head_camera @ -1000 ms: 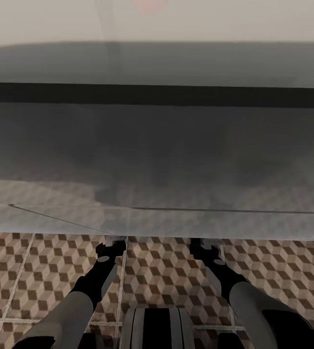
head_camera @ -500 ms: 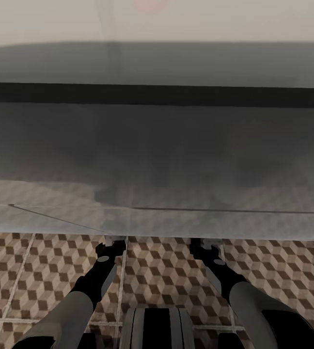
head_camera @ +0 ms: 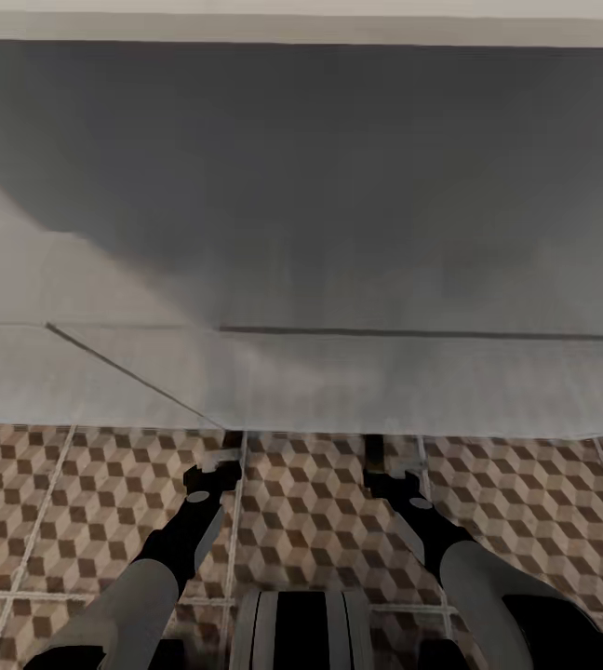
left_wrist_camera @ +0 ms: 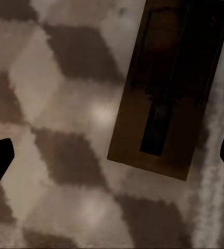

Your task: Take the four mousetraps from the cabinet in the bathroom and place them on the bathroom floor. Make sure all four end up on the same floor surface, and ensure that at least two of them are either under or directly next to the same bathroom sink.

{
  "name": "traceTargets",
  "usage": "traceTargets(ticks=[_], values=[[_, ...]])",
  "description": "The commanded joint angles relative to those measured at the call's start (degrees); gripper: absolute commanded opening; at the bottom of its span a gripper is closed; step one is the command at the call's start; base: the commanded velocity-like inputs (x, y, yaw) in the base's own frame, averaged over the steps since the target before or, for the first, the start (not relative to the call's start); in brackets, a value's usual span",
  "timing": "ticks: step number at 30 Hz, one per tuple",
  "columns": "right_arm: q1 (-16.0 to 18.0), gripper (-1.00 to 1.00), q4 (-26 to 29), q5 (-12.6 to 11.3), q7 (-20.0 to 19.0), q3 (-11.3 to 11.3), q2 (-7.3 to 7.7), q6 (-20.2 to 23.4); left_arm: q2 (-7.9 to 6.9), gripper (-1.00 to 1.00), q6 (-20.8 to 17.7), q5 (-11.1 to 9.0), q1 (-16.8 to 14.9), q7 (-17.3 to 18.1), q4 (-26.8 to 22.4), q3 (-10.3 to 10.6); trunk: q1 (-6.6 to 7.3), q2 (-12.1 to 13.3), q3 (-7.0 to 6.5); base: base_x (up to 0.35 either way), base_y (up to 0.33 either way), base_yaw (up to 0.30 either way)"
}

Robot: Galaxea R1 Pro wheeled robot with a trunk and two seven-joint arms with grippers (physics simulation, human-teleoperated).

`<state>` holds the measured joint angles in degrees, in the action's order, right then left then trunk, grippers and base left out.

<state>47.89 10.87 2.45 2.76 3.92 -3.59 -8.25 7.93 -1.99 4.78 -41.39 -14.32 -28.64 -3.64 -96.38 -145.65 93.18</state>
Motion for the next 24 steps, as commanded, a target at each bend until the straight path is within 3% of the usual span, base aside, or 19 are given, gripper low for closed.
traceTargets(ticks=[1, 24], values=[[0.0, 1.00, -0.1, 0.3, 0.1, 0.4, -0.05, -0.2, 0.07, 1.00, -0.2, 0.5, 0.0, 0.0, -0.1, -0.3, 0.04, 0.0, 0.03, -0.281, 0.000, 0.000], [0.0, 1.00, -0.1, 0.4, 0.1, 0.4, -0.26, -0.5, 0.00, 1.00, -0.2, 0.5, 0.0, 0.0, -0.1, -0.3, 0.04, 0.0, 0.03, -0.334, 0.000, 0.000]])
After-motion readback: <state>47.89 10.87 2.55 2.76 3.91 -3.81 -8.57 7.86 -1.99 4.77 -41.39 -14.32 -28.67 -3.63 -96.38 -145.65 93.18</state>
